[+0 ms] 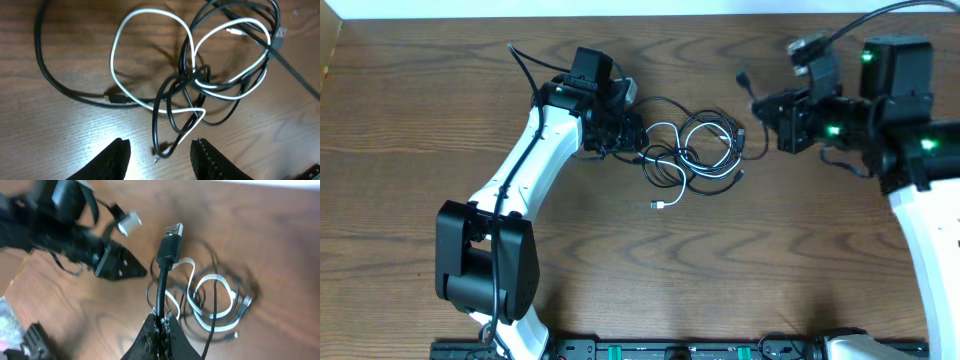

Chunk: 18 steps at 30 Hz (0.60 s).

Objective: Untangle cables

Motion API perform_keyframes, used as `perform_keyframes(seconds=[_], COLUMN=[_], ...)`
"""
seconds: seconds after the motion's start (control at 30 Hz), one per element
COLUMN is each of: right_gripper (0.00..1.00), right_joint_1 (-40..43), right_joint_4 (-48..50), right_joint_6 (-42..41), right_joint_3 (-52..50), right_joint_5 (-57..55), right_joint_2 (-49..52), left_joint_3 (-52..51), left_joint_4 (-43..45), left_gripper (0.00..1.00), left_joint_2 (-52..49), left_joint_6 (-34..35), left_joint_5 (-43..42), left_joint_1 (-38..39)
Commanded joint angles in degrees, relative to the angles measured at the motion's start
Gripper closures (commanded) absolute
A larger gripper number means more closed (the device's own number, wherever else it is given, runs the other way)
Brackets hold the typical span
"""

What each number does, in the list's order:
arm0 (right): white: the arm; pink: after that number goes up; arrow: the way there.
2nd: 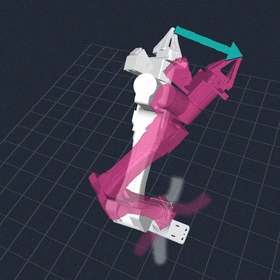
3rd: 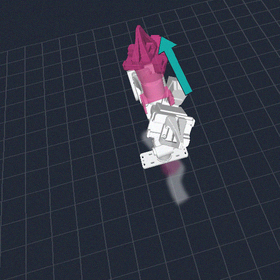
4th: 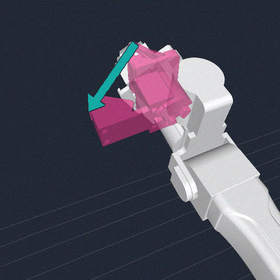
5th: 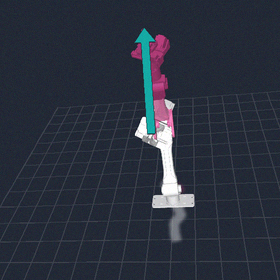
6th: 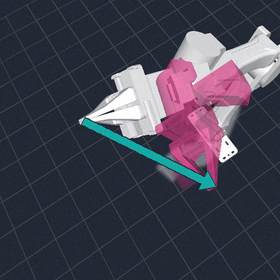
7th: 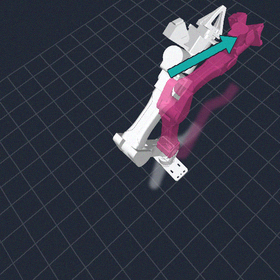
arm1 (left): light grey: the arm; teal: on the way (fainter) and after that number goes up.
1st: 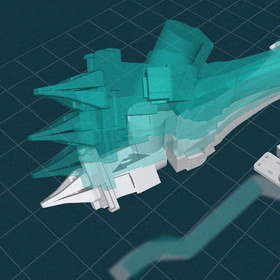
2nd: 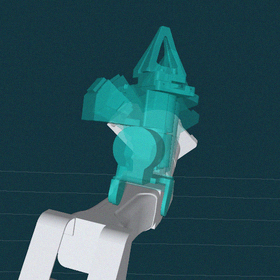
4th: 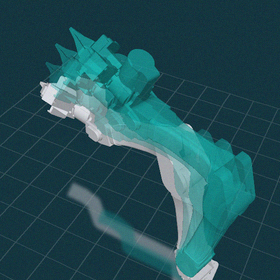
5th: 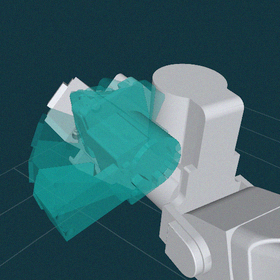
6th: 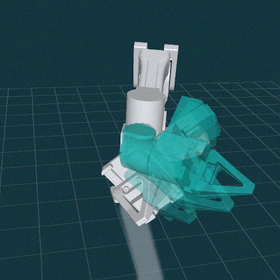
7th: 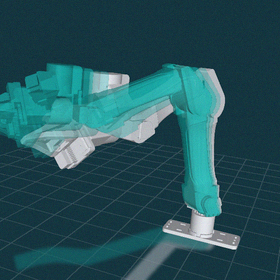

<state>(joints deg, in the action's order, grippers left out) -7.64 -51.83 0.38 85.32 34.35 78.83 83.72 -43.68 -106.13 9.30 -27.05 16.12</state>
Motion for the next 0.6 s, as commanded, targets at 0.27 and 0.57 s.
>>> perform_keyframes(seconds=[0.27,0.57], right_gripper=[0.99,0.99], right_joint_1=[-8.1,-8.5], right_joint_4=[-2.4,-2.0], right_joint_6=[0.6,1.0], right_joint_3=[-0.1,4.0], right_joint_5=[-2.4,-2.3], right_joint_2=[7.6,-1.2], left_joint_3=[0.9,0.8], left_joint_4=[-5.4,-5.6], left_gripper=[0.56,0.51], left_joint_2=[0.5,0.5], left_joint_6=[-1.1,-1.1], left_joint_5=[-1.0,-1.0], left_joint_1=[-0.3,0.1])
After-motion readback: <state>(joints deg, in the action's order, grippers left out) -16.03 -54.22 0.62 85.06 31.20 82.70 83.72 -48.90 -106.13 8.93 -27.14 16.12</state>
